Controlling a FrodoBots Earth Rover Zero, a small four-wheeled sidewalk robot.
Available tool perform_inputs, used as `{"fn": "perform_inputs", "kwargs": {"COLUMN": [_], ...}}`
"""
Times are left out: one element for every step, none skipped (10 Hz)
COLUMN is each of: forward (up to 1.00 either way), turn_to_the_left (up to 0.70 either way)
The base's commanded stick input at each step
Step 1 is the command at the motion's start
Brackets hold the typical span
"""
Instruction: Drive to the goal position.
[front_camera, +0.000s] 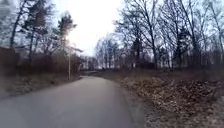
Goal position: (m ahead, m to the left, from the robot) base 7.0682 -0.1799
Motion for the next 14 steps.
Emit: {"fn": "perform_inputs", "kwargs": {"forward": [1.0, 1.0, 1.0, 1.0, 1.0, 1.0, 1.0, 1.0, 1.0, 1.0, 1.0, 1.0, 1.0, 1.0], "turn_to_the_left": [0.0, 0.0, 0.03, 0.07, 0.18, 0.37, 0.4, 0.25, 0.02, 0.0, 0.0, 0.0, 0.0, 0.0]}}
